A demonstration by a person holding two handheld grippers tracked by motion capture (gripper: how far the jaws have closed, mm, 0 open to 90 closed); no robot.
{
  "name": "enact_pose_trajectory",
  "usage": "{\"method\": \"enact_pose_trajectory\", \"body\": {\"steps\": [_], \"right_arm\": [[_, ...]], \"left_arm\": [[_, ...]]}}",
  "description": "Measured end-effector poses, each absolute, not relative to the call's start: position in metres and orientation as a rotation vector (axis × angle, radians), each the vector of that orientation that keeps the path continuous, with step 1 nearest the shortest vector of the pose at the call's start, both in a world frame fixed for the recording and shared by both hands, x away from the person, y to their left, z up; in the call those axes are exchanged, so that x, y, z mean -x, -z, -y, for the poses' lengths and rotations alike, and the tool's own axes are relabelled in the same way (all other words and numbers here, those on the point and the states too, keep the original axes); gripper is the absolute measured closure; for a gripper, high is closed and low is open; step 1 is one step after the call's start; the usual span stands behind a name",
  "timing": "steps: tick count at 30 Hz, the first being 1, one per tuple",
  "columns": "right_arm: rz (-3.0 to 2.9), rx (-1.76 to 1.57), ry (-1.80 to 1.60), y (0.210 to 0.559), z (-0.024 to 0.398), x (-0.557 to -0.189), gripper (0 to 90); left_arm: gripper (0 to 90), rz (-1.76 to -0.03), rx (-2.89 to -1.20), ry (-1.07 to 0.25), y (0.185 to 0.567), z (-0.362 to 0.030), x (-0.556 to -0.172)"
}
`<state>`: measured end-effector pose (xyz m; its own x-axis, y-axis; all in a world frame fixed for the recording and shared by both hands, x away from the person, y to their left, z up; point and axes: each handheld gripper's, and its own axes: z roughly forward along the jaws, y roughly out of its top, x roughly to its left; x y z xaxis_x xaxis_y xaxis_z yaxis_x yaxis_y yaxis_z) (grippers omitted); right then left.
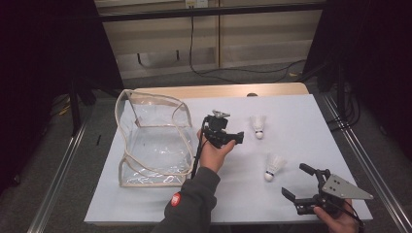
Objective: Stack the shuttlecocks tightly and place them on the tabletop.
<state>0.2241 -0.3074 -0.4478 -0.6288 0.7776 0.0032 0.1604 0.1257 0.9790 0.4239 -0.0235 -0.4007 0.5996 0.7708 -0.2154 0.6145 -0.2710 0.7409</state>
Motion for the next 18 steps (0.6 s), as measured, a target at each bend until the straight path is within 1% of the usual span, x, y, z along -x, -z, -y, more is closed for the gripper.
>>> {"method": "enact_pose_trajectory", "body": {"steps": [9,18], "right_arm": [[-1.886,-0.901,-1.536,0.448,0.308,-0.224,1.2],[-1.885,-0.911,-1.537,0.448,0.308,-0.225,1.2]], "left_arm": [[8.5,-1.075,-1.990,-0.154,0.402,0.023,-0.408],[6.6,-1.014,-2.003,-0.105,0.403,0.024,-0.390]]}}
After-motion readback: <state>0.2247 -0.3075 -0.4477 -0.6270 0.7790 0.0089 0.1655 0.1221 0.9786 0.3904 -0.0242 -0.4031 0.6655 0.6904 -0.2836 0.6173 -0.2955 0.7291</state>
